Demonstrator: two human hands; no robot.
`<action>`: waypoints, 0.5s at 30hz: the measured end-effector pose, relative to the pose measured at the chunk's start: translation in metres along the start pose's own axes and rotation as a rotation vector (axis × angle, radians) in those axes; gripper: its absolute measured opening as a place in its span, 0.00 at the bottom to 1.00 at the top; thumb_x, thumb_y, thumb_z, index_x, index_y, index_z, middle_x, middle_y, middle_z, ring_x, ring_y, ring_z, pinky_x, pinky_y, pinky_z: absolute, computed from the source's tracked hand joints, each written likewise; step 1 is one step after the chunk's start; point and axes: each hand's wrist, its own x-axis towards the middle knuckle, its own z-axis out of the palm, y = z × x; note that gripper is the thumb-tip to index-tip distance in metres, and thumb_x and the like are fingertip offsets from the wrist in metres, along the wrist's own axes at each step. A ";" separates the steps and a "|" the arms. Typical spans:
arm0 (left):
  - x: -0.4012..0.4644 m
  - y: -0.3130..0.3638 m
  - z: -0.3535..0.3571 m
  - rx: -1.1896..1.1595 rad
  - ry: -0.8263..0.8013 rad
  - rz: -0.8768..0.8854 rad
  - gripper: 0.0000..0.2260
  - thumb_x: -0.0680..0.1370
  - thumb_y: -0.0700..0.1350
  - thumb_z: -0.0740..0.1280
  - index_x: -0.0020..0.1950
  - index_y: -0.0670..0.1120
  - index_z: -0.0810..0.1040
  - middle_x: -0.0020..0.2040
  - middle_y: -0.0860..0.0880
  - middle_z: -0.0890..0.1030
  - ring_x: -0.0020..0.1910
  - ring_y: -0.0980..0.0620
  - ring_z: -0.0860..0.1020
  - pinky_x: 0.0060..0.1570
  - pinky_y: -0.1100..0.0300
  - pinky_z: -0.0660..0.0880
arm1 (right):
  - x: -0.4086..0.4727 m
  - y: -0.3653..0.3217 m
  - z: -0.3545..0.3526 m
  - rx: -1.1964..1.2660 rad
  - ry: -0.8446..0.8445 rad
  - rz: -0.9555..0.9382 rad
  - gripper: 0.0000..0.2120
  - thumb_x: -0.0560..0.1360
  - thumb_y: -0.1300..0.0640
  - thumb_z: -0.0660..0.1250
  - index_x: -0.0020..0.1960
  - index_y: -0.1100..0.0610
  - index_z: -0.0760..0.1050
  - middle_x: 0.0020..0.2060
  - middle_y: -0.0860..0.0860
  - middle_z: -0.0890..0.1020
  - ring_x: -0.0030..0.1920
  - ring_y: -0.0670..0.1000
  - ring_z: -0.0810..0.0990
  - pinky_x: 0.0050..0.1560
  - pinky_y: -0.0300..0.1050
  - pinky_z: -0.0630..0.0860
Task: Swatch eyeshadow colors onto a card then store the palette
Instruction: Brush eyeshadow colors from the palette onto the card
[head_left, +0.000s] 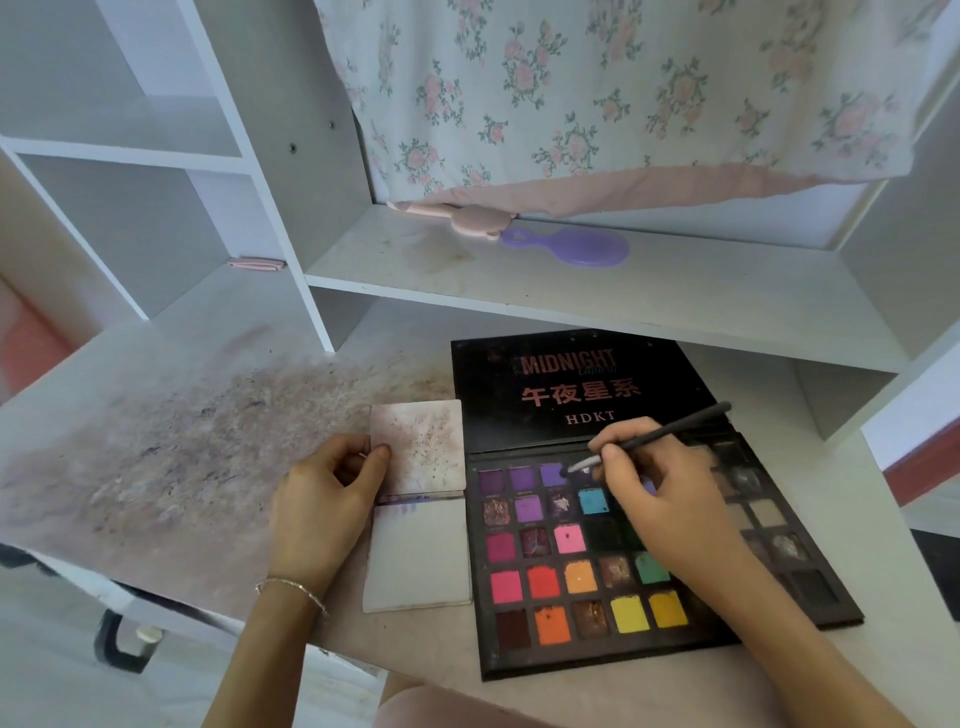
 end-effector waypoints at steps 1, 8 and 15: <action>0.000 0.000 0.000 -0.001 0.000 -0.006 0.05 0.73 0.46 0.69 0.38 0.53 0.78 0.32 0.52 0.79 0.34 0.53 0.76 0.35 0.61 0.68 | 0.000 -0.003 0.005 0.002 -0.035 -0.010 0.11 0.75 0.62 0.61 0.42 0.46 0.73 0.35 0.52 0.79 0.38 0.48 0.78 0.36 0.40 0.76; 0.000 0.001 0.000 -0.011 0.001 -0.023 0.05 0.73 0.47 0.69 0.38 0.54 0.78 0.31 0.54 0.78 0.32 0.55 0.75 0.35 0.61 0.70 | 0.005 -0.022 0.050 0.121 -0.208 -0.008 0.10 0.75 0.61 0.62 0.41 0.47 0.75 0.35 0.53 0.80 0.36 0.49 0.79 0.37 0.42 0.76; 0.000 0.001 0.000 0.017 0.003 0.005 0.09 0.73 0.47 0.69 0.35 0.59 0.75 0.30 0.55 0.78 0.32 0.58 0.75 0.32 0.61 0.70 | 0.007 -0.023 0.076 0.060 -0.272 0.014 0.05 0.73 0.59 0.63 0.41 0.50 0.72 0.35 0.51 0.81 0.37 0.47 0.78 0.38 0.42 0.76</action>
